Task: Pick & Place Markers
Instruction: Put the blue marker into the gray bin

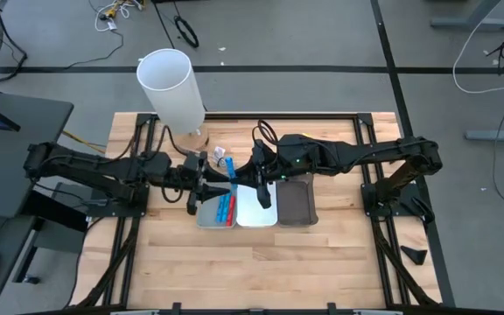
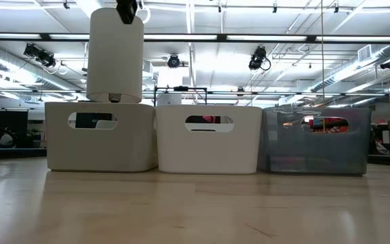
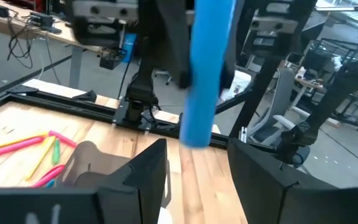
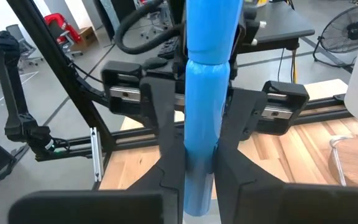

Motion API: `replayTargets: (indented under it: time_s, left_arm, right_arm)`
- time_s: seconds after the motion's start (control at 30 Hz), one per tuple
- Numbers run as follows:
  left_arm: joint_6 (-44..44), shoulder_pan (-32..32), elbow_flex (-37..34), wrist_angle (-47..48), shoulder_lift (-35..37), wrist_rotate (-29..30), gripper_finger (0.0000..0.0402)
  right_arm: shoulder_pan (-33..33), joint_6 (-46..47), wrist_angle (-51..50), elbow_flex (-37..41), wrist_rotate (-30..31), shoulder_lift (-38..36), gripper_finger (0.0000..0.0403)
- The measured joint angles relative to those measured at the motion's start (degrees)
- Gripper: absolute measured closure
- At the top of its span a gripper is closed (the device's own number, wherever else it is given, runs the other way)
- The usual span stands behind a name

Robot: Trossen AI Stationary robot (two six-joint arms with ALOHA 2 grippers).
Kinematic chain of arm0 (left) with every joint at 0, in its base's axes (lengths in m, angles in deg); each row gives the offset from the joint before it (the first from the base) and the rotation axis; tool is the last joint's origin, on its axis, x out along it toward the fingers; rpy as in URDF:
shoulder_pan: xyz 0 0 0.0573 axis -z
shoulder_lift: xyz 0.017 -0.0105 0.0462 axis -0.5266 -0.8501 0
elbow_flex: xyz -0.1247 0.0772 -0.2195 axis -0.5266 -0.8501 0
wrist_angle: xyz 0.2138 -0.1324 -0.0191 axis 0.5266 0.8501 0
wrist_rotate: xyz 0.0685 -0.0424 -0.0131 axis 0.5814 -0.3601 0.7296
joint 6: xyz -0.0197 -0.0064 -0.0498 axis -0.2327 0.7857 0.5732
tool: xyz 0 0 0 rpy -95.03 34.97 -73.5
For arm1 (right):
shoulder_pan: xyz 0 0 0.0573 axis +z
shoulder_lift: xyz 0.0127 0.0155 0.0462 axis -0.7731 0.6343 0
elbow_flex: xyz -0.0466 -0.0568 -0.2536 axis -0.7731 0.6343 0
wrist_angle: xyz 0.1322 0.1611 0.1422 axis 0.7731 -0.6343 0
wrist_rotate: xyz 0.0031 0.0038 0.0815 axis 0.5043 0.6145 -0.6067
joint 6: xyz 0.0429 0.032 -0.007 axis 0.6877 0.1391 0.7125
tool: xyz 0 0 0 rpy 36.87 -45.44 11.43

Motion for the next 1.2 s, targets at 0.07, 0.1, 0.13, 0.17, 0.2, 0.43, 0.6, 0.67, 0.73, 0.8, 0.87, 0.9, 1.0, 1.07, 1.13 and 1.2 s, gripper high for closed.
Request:
replayTargets:
  time_s: [0.07, 0.1, 0.13, 0.17, 0.2, 0.43, 0.6, 0.67, 0.73, 0.8, 0.87, 0.9, 1.0, 1.07, 1.13, 1.2]
  left_arm:
    - [-0.03, 0.18, 1.51, -0.24, -1.24, 0.55, 0.0225]
    - [-0.03, 0.22, 2.24, -0.35, -2.01, 0.72, 0.0225]
    - [-0.02, 0.20, 2.79, -0.25, -2.64, 0.74, 0.0225]
    - [-0.04, 0.20, 3.29, 0.02, -3.28, 0.76, 0.0225]
    - [-0.04, 0.20, 4.06, 0.02, -3.99, 0.76, 0.0225]
    - [0.63, 0.20, 6.42, 0.15, -6.44, -0.90, 0.0225]
    - [0.57, 0.20, 6.42, 0.12, -6.25, -0.95, 0.0239]
    - [0.57, 0.18, 6.42, 0.06, -6.20, -0.96, 0.0262]
    - [0.61, 0.09, 6.42, 0.10, -6.20, -0.95, 0.0292]
    - [0.27, 0.03, 6.42, 0.08, -6.18, -0.97, 0.0322]
    - [0.20, 0.03, 6.42, 0.08, -6.18, -0.99, 0.0328]
    - [0.18, 0.03, 6.42, 0.08, -6.18, -1.01, 0.0328]
    - [0.81, 0.03, 6.42, 0.06, -6.18, -1.07, 0.0328]
    - [3.65, 0.05, 6.44, 0.10, -6.18, -0.21, 0.0328]
    - [8.00, 0.05, 6.46, 1.02, -6.14, 1.07, 0.0328]
    - [11.92, 0.01, 6.46, 2.18, -6.13, 1.41, 0.0328]
  right_arm:
    - [0.00, 0.00, -0.02, 0.00, -0.01, 0.00, 0.0354]
    - [0.00, 0.00, -0.02, 0.00, -0.03, 0.00, 0.0354]
    - [0.00, 0.00, -0.02, 0.00, -0.12, 0.00, 0.0354]
    - [0.00, -0.02, -0.02, 0.00, -0.24, 0.00, 0.0354]
    - [0.00, 0.00, -0.02, 0.00, -0.27, 0.00, 0.0354]
    - [0.00, -0.02, -0.10, 0.00, -0.57, 0.00, 0.0354]
    - [0.00, -0.02, -0.17, 0.00, -0.63, 0.00, 0.0354]
    - [0.00, -0.02, -0.15, 0.00, -0.63, 0.00, 0.0354]
    - [0.00, -0.02, -0.15, 0.00, -0.67, 0.00, 0.0354]
    - [-0.02, 0.26, -0.17, 0.00, -0.75, 0.00, 0.0354]
    - [-0.02, 0.28, -0.22, 0.00, -0.94, 0.00, 0.0352]
    - [-0.02, 0.24, -0.22, 0.00, -0.90, 0.00, 0.0348]
    - [-0.04, 0.68, -0.28, 0.00, -1.14, 0.00, 0.0330]
    - [-0.36, 0.63, -0.67, 0.00, -1.51, -0.17, 0.0313]
    - [-0.79, 0.99, -2.81, 0.00, -2.08, -0.58, 0.0296]
    - [-1.39, 1.24, -6.22, 0.02, -3.22, -1.44, 0.0280]
